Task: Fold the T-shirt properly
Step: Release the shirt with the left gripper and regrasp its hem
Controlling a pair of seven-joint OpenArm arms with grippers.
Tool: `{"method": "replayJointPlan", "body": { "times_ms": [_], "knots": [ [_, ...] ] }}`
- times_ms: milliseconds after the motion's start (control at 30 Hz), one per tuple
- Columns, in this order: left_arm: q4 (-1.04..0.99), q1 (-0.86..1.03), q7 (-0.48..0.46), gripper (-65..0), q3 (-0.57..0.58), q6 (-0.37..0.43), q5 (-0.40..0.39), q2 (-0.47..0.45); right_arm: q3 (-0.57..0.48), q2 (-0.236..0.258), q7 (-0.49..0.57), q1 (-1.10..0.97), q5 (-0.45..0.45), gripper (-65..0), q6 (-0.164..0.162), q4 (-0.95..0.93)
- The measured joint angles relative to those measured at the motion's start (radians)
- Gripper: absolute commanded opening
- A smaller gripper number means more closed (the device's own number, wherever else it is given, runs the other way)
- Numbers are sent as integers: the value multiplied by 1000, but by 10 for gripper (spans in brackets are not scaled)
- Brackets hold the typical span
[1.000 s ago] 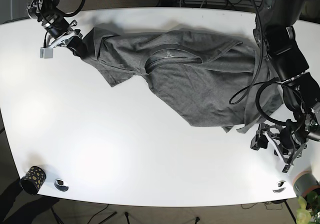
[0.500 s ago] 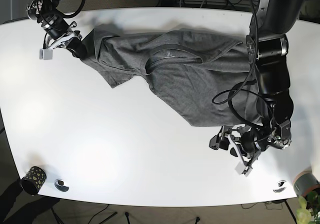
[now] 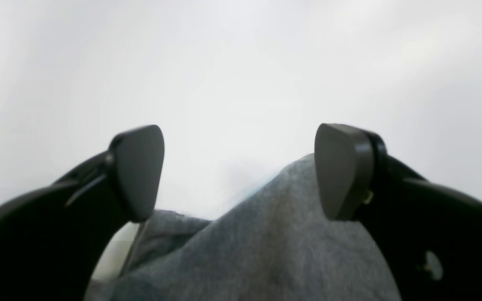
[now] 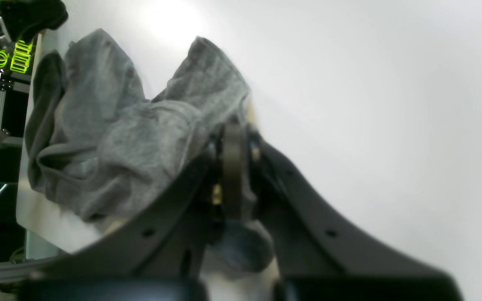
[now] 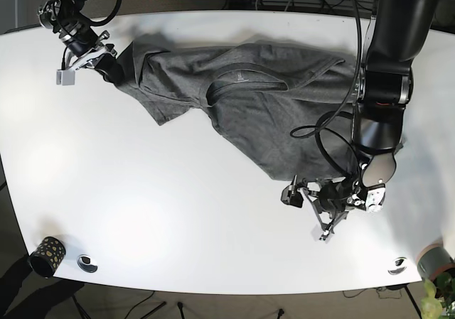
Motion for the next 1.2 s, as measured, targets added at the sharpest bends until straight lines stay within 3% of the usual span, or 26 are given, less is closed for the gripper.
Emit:
{"method": "replayJointPlan", "body": {
  "times_ms": [400,800,900,967,1200],
  "knots": [
    [-40,27,-37,-133,0,16,-2,-75,0,0,0,0,0,-650,0,0],
    [-35,56,-54,-135,0,13,-14,-73,0,-1,0,0,0,-650,0,0],
    [-35,56,-53,-218,0,3,-14,-73,0,0,0,0,0,-650,0,0],
    [-36,59,-50,-318,0,-31,-11,-73,0,-1,0,0,0,-650,0,0],
    [-38,62,-45,-460,8,-53,-12,-72,0,0,0,0,0,-650,0,0]
  ]
}}
